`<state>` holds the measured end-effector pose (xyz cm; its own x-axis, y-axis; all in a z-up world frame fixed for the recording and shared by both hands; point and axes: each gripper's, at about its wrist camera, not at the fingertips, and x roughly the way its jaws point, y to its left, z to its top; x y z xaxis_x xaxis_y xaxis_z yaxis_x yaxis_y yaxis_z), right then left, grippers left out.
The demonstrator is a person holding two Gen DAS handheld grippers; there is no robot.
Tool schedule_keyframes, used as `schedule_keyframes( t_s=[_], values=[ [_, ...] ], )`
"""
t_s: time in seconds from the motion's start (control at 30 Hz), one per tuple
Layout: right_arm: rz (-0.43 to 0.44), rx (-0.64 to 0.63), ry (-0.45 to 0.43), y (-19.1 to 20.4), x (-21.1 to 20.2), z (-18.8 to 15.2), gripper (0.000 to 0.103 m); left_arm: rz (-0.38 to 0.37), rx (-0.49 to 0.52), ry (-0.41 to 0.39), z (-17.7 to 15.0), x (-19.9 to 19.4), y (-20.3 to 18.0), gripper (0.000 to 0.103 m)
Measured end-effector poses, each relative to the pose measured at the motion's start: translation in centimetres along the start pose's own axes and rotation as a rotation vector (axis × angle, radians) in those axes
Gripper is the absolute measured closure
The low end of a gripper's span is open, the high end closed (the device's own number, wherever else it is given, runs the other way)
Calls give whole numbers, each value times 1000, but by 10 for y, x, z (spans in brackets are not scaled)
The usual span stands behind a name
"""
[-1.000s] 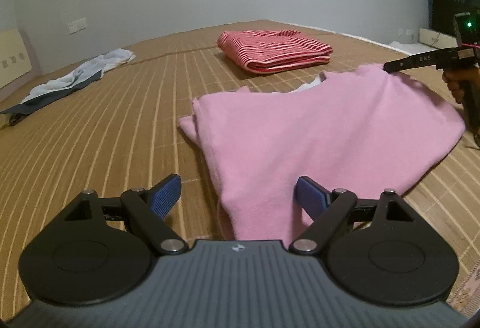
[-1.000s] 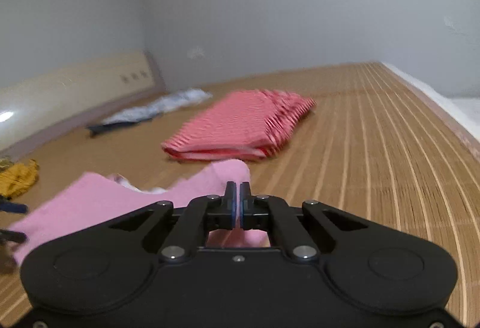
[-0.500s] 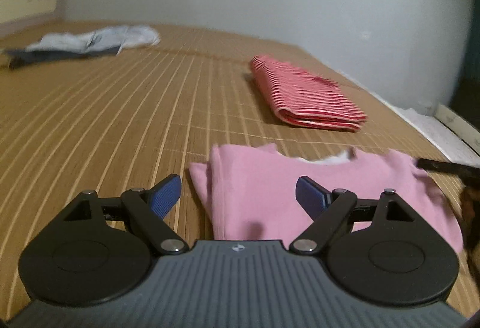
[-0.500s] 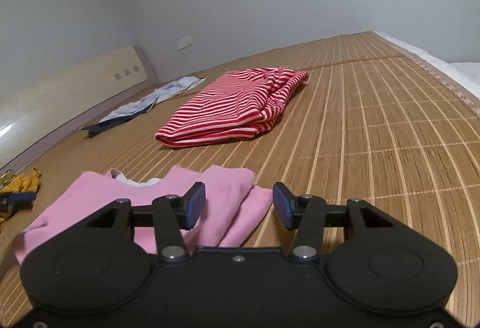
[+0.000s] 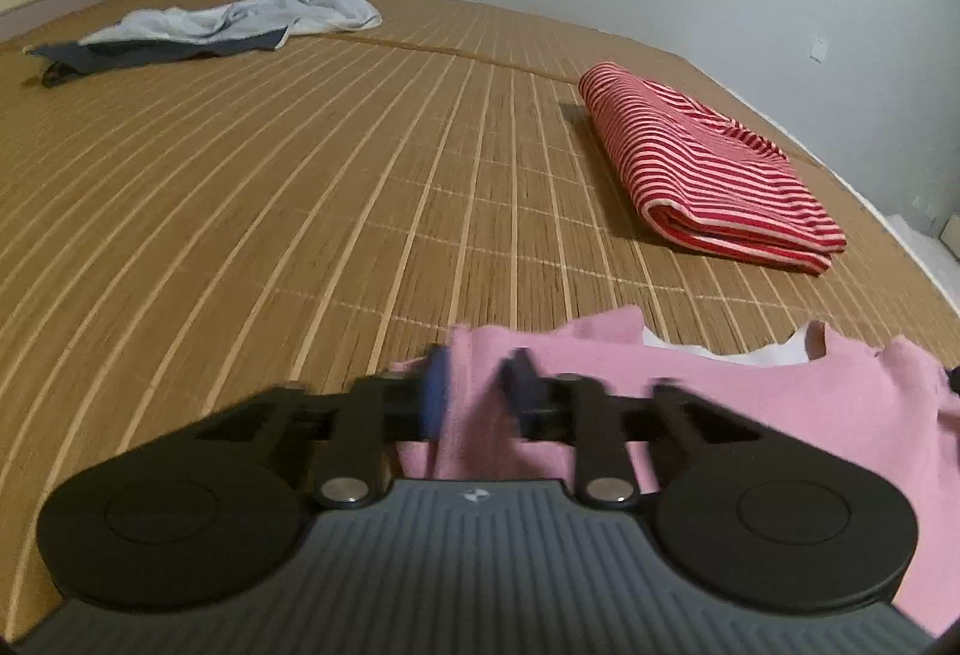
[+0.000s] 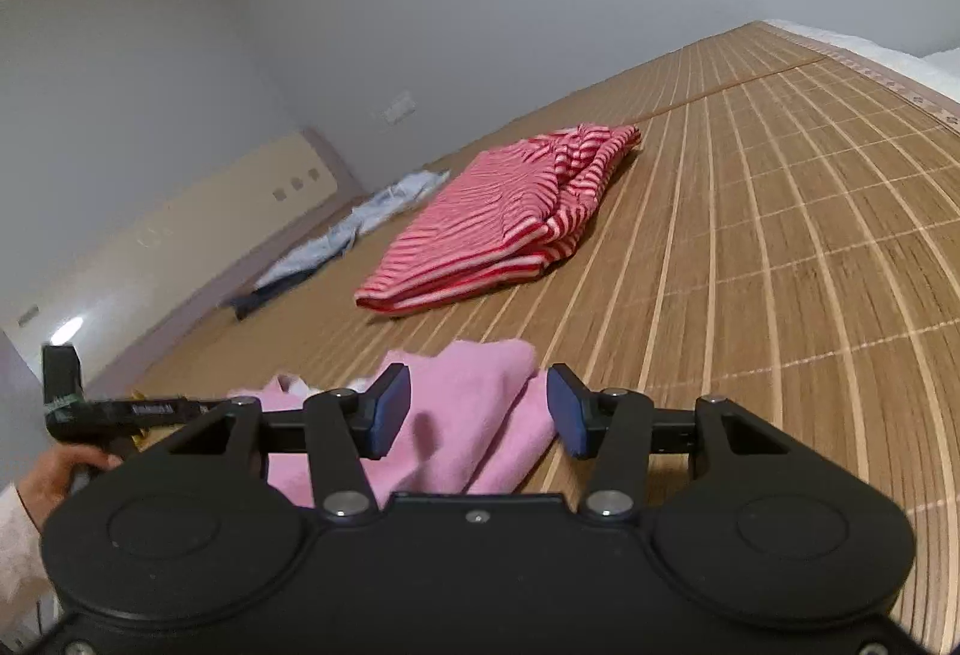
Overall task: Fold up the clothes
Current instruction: 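Pinch the pink shirt edge with both grippers and release it, then move both grippers, open, to the side edge of the pink shirt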
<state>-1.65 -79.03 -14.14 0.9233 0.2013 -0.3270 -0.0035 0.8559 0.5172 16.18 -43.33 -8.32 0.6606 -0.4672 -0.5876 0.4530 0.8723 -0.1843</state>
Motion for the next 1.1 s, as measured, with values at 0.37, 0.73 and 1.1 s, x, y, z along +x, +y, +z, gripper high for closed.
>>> schedule_keyframes(
  t_s=[0.37,0.73,1.1],
  values=[
    [-96,-104,-56,18,-6,-1,100,-7,-36,-65,4,-13,18,94],
    [-107,-57,-100,4,-18,-1,79,-27,12,-154,-1,-54,24,23],
    [188,-228,132,48,13,-14,61,39,487,9,-62,-65,-60,21]
  ],
)
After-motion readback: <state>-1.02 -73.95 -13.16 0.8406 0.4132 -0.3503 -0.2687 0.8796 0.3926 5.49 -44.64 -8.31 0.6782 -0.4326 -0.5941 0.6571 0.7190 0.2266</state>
